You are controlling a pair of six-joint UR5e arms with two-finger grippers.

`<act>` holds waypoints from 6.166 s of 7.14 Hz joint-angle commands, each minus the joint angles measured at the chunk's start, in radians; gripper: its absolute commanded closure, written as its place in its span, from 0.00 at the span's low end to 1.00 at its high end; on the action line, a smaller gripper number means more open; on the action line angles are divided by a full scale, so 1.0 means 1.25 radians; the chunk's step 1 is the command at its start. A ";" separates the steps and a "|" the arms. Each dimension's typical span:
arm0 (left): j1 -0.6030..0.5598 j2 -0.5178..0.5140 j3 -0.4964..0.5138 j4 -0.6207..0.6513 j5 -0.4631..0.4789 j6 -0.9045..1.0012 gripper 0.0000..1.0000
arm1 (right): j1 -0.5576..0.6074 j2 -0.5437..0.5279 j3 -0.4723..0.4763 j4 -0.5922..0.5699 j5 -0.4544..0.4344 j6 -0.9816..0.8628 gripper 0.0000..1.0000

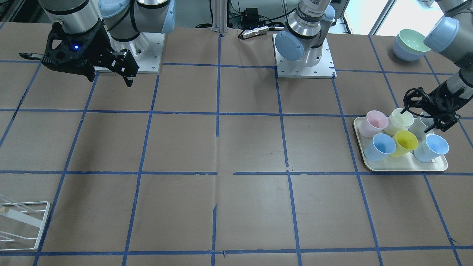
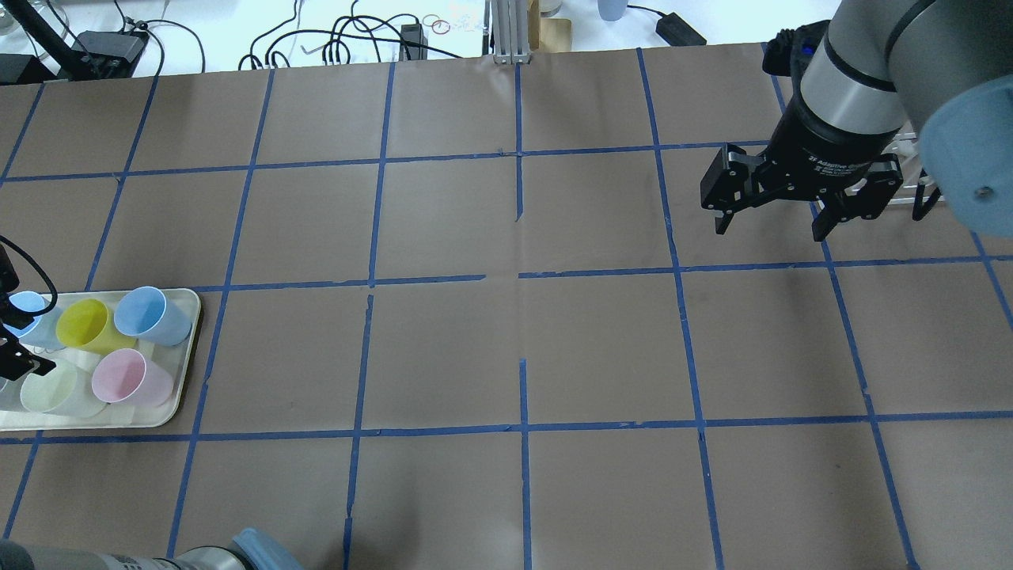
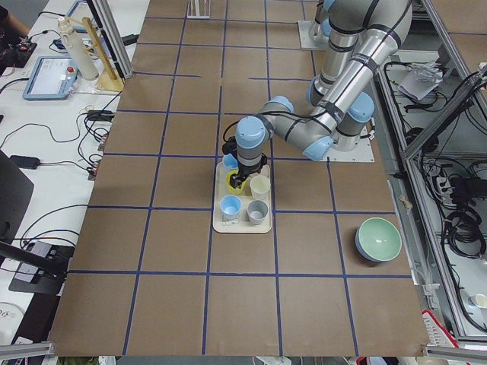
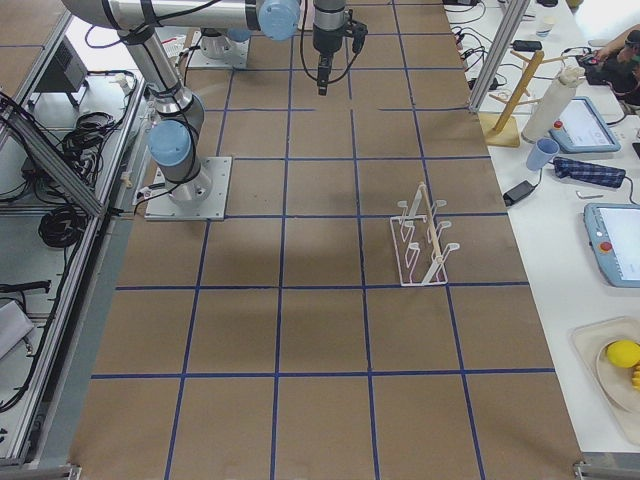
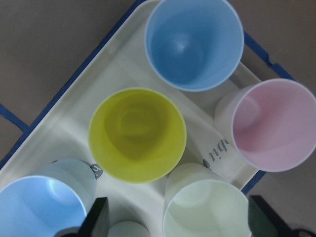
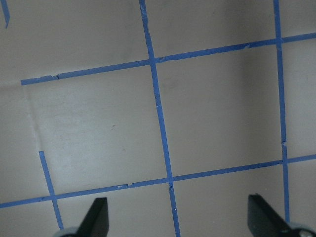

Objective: Transfer IKEA cup to right arm and place on rack

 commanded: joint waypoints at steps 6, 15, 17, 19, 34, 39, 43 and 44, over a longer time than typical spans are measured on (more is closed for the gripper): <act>0.008 -0.045 -0.038 0.055 0.036 -0.013 0.28 | 0.000 -0.016 0.000 -0.005 0.001 0.004 0.00; 0.006 0.046 0.064 -0.141 0.062 -0.019 1.00 | -0.007 -0.018 -0.016 -0.015 0.036 0.012 0.00; 0.002 0.083 0.160 -0.352 -0.015 -0.108 1.00 | -0.020 -0.011 -0.013 -0.035 0.161 -0.002 0.00; -0.022 0.104 0.211 -0.557 -0.169 -0.242 1.00 | -0.070 -0.011 -0.010 -0.032 0.398 -0.090 0.00; -0.625 0.106 0.165 -0.989 -1.268 -0.524 1.00 | -0.160 0.009 0.116 0.114 1.199 -0.066 0.00; -0.640 0.100 0.166 -0.990 -1.268 -0.524 1.00 | -0.141 0.013 0.116 0.111 1.230 -0.050 0.00; -0.643 0.098 0.165 -0.990 -1.268 -0.524 1.00 | -0.109 0.026 0.115 0.105 1.221 -0.040 0.02; -0.643 0.098 0.165 -0.990 -1.268 -0.524 1.00 | -0.109 0.027 0.114 0.106 1.222 -0.039 0.13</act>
